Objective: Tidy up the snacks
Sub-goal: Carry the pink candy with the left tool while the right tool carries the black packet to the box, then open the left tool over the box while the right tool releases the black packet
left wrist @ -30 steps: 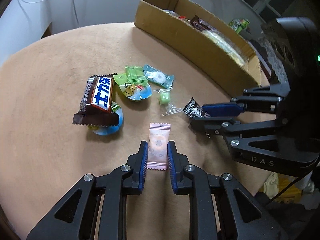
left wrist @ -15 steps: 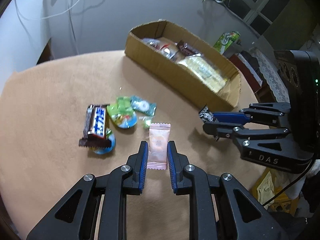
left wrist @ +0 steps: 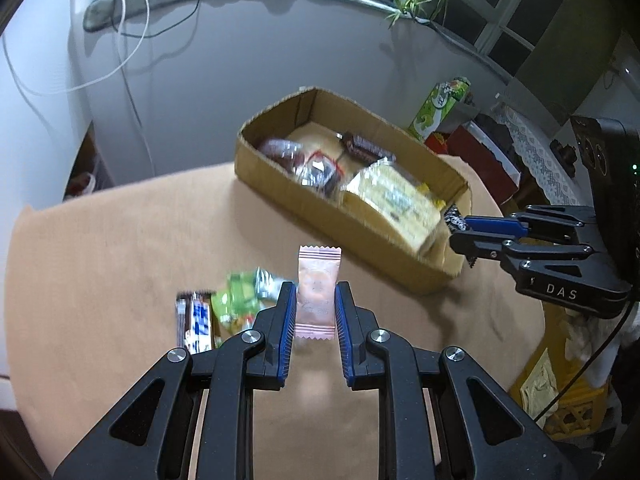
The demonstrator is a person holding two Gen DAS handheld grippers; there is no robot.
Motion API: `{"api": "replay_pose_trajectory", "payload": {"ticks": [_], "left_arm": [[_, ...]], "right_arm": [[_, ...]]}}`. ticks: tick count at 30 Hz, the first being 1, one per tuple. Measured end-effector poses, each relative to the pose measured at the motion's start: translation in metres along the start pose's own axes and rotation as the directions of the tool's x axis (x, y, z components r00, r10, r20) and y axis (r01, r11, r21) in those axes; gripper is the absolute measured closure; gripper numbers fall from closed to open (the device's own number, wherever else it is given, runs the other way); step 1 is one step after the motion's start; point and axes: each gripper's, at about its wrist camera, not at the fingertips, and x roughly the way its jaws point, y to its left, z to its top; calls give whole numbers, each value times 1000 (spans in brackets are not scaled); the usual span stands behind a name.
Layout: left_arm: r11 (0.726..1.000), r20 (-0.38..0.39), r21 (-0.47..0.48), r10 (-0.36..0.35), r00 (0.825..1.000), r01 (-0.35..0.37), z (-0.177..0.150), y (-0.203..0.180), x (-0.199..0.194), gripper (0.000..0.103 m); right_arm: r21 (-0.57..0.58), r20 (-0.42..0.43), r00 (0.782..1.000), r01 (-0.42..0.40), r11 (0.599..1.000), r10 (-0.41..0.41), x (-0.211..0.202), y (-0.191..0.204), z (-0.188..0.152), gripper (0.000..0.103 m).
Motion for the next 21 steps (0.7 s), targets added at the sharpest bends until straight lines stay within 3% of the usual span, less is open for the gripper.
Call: {"api": "replay_pose_trajectory", "payload": {"ticks": [21], "left_arm": [[998, 10, 54, -27, 1000, 26, 63, -31, 37, 85]], "right_arm": [[29, 1, 996, 90, 996, -90, 15, -53, 38, 78]]}}
